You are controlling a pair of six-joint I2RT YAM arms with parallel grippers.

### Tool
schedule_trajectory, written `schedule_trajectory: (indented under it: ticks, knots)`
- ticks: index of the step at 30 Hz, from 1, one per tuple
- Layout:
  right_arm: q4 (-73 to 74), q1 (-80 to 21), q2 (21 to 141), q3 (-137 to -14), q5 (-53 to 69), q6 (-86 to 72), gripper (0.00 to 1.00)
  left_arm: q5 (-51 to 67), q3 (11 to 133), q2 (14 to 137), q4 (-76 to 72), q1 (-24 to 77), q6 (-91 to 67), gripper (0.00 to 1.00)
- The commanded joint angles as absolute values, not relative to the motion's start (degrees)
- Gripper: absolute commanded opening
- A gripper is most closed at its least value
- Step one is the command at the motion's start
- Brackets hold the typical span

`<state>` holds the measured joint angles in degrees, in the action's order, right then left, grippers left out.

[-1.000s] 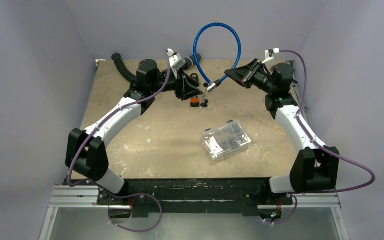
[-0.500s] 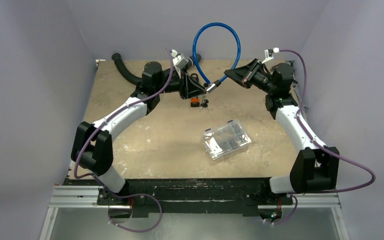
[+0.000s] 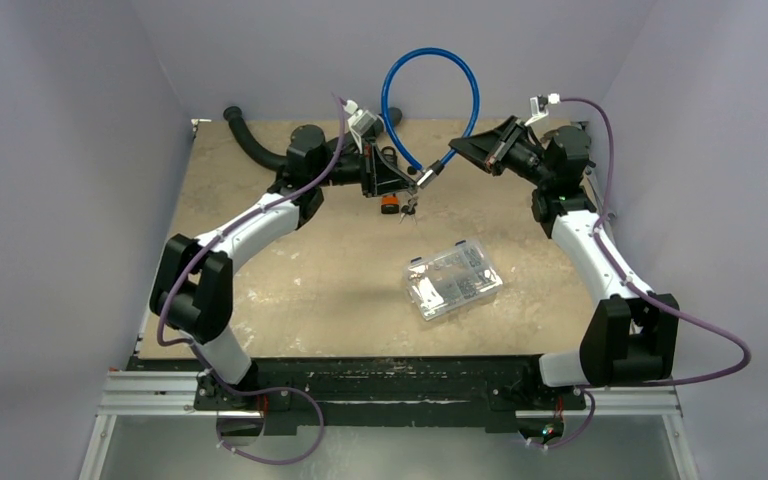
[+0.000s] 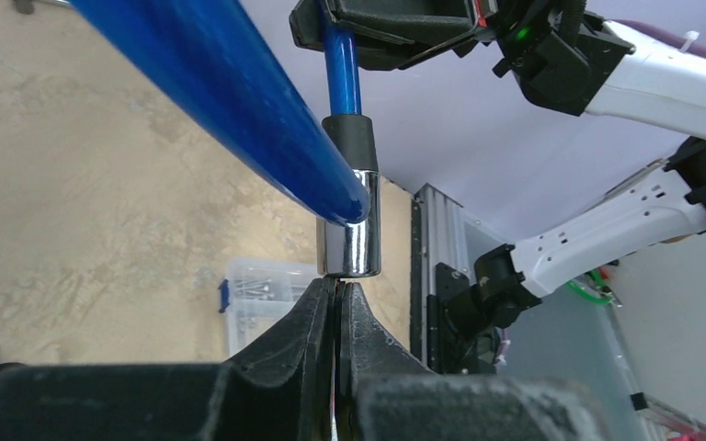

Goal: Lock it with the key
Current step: Lock the lock.

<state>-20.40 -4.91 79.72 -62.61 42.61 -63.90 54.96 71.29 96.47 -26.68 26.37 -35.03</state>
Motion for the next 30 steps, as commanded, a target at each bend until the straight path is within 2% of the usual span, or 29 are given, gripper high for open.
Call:
schedule_trajectory:
  ticks: [1,6,12,14,16,20,25,30]
  knots:
    - [-27.4,-5.1,78.0,-64.4,44.5,-65.0,0.0,61.4,70.5,97.5,-33.8,26.4,-43.6,0.01]
    - [-29.1,-5.2,78.3,-64.4,45.1,-65.3,0.0,62.6,69.5,99.1,-40.6,26.0,-52.5,0.06]
    - [-29.8,-5.1,77.8,-64.3,45.4,-64.8,0.0,62.8,66.4,97.1,-48.6,25.2,-56.6,0.24]
    - [-29.8,-5.1,77.8,-64.2,45.4,-64.6,0.0,63.7,65.7,95.9,-48.7,25.2,-54.8,0.34]
    - [-30.0,-5.2,77.8,-64.1,45.4,-64.3,0.0,63.6,65.5,94.9,-46.8,25.2,-52.4,0.37]
    - [-30.0,-5.1,77.8,-63.9,45.0,-64.4,0.0,63.0,65.6,94.3,-45.9,25.2,-51.5,0.3]
    - [-30.1,-5.1,77.7,-63.9,44.6,-64.8,0.0,61.9,66.5,94.8,-45.3,25.2,-51.1,0.27]
    - [-30.0,-5.1,77.4,-64.0,45.2,-64.5,0.0,61.9,66.4,95.1,-44.5,25.2,-50.7,0.08]
